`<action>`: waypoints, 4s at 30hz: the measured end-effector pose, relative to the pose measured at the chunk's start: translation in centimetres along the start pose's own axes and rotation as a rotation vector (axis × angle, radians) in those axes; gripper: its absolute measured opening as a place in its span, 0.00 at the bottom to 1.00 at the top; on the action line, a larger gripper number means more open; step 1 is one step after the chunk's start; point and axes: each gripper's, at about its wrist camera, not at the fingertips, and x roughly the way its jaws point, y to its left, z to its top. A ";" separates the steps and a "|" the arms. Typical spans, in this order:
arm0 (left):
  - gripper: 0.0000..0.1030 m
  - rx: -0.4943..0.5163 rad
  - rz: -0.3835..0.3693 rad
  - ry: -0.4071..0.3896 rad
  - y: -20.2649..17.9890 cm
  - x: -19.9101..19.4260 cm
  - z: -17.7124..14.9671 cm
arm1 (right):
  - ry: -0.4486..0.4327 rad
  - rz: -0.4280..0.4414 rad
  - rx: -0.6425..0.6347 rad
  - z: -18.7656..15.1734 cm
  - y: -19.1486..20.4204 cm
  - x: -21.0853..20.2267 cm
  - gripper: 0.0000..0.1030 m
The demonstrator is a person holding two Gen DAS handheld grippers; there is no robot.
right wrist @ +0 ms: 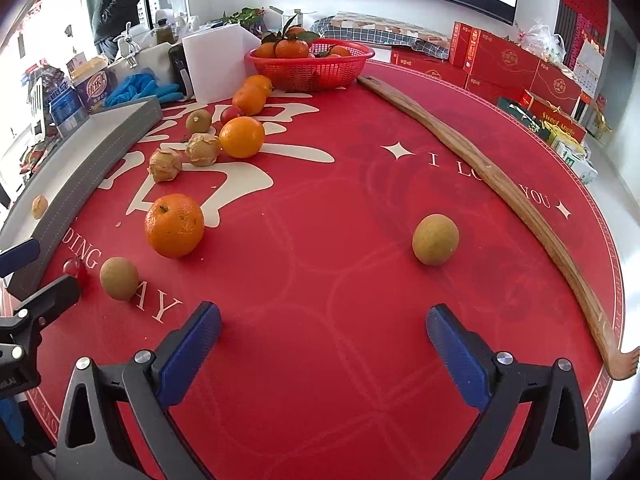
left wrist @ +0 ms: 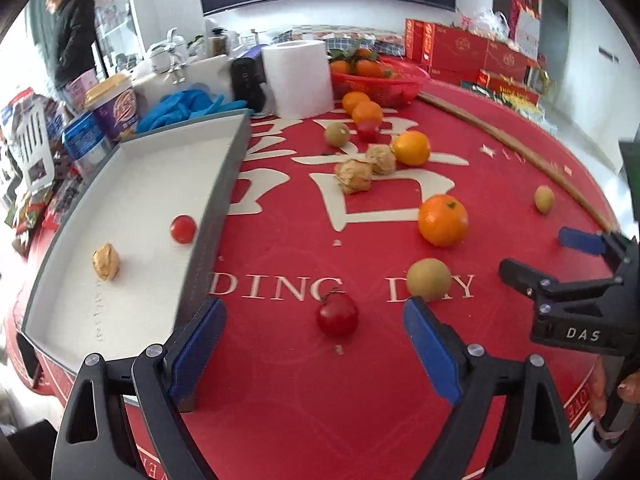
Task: Organize fruits
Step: 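Move the right gripper back to the table and grasp the kiwi, then grasp a red tomato with the left gripper while the right gripper carries the kiwi, then lower the tomato and kiwi into the white tray and open both grippers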
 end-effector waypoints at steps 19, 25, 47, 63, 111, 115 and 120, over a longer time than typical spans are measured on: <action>0.89 -0.058 0.000 0.016 -0.9 1.9 0.0 | -0.079 0.027 0.131 1.3 -7.1 -0.7 1.00; 0.72 -0.090 -0.030 0.019 -0.9 1.6 -0.1 | -0.020 -0.019 0.043 2.6 -5.2 1.8 0.86; 0.22 -0.104 -0.034 -0.058 0.7 -1.7 1.8 | -0.065 0.192 0.122 3.2 -4.6 -0.2 0.25; 0.22 -0.194 0.066 -0.113 7.5 -3.2 3.0 | -0.055 0.281 0.009 6.6 3.0 -1.4 0.25; 0.23 -0.400 0.156 -0.002 20.7 3.5 2.1 | 0.162 0.452 -0.229 15.0 23.9 3.8 0.25; 0.23 -0.401 0.158 0.006 20.8 3.9 2.0 | 0.174 0.444 -0.234 15.0 24.4 4.4 0.25; 0.23 -0.393 0.163 0.011 20.6 4.1 2.0 | 0.179 0.437 -0.236 15.1 24.6 4.8 0.25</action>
